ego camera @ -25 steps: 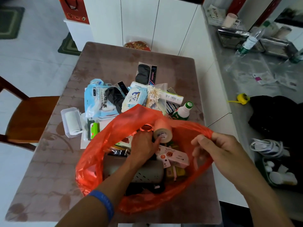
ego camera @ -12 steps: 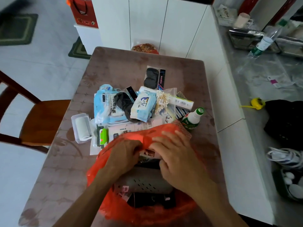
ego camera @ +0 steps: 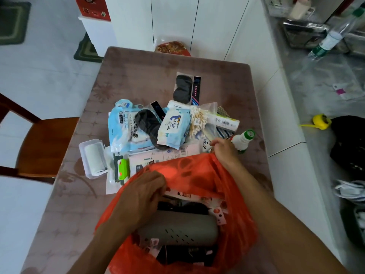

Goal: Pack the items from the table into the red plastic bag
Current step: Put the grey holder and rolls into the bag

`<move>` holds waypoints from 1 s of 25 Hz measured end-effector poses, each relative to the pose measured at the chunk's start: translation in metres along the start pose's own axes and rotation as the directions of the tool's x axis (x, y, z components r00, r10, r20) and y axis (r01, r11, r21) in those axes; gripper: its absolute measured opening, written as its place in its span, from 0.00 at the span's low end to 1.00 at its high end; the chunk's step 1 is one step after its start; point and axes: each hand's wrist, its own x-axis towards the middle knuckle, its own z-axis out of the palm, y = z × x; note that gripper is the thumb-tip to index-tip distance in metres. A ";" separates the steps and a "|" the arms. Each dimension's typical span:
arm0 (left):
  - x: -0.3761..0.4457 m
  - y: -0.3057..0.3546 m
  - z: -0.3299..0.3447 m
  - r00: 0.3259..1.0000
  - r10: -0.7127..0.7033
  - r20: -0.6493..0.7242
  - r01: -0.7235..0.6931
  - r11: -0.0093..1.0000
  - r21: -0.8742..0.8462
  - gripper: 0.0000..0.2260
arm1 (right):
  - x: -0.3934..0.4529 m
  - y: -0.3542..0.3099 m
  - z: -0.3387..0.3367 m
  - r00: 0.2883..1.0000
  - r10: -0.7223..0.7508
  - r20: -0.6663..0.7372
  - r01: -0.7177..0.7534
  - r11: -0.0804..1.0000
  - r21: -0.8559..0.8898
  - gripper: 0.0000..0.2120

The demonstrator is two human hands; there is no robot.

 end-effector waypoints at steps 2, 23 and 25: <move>-0.004 0.000 -0.002 0.999 0.005 0.041 -0.006 0.999 0.041 0.07 | 0.021 0.020 0.015 1.000 -0.006 -0.018 0.001 0.960 -0.281 0.15; -0.024 -0.005 -0.026 0.878 -0.438 -0.195 0.382 0.885 -0.267 0.14 | -0.165 -0.014 0.037 0.950 0.199 0.240 -0.306 0.748 0.589 0.09; -0.015 -0.025 -0.031 0.729 -0.651 -0.213 0.483 0.709 -0.513 0.10 | -0.164 -0.008 0.057 0.962 0.245 0.122 -0.267 0.742 0.615 0.05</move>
